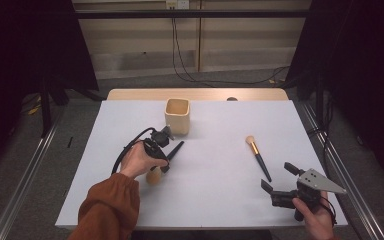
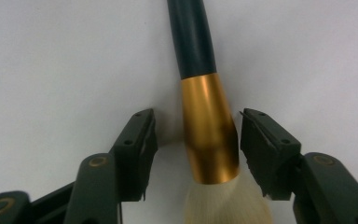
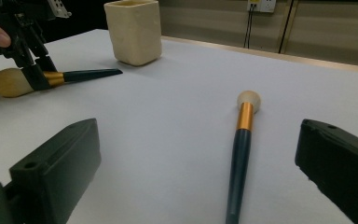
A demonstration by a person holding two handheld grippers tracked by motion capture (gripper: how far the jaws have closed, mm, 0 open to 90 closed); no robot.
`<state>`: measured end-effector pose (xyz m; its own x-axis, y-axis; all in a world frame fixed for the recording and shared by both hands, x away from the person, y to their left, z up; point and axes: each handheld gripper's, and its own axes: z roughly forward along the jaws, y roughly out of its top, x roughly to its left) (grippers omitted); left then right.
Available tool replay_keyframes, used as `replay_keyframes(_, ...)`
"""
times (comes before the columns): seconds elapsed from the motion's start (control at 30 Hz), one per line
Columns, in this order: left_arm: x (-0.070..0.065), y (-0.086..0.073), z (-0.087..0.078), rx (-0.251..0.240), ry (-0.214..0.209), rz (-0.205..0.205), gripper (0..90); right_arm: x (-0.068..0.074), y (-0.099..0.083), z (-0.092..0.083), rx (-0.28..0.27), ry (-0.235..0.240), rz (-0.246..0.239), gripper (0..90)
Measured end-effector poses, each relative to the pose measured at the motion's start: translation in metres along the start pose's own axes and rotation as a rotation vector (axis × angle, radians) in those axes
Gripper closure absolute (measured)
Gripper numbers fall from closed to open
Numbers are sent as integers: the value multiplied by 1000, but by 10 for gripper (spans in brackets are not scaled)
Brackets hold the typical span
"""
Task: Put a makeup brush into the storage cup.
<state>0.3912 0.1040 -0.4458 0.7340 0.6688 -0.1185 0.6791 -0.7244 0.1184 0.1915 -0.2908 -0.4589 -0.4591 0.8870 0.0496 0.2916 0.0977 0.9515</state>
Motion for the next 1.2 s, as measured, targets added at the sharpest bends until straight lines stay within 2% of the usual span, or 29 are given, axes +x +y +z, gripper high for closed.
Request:
replay_keyframes(0.27, -4, 1, 0, 7, 35, 2, 520, 0, 0, 1, 2, -2, 2, 2)
replay_keyframes(0.43, -6, 1, 0, 13, 37, 9, 643, 1, 0, 1, 3, -5, 6, 2)
replay_keyframes(0.67, -8, 1, 0, 17, 48, 11, 655, 0, 0, 1, 3, -6, 9, 2)
replay_keyframes(0.9, -4, 0, -2, 10, 28, 3, 658, 0, 0, 1, 3, -8, 11, 1)
replay_keyframes(1.2, 1, -4, -9, -26, 26, -20, 659, 0, 0, 1, 3, -8, 10, 2)
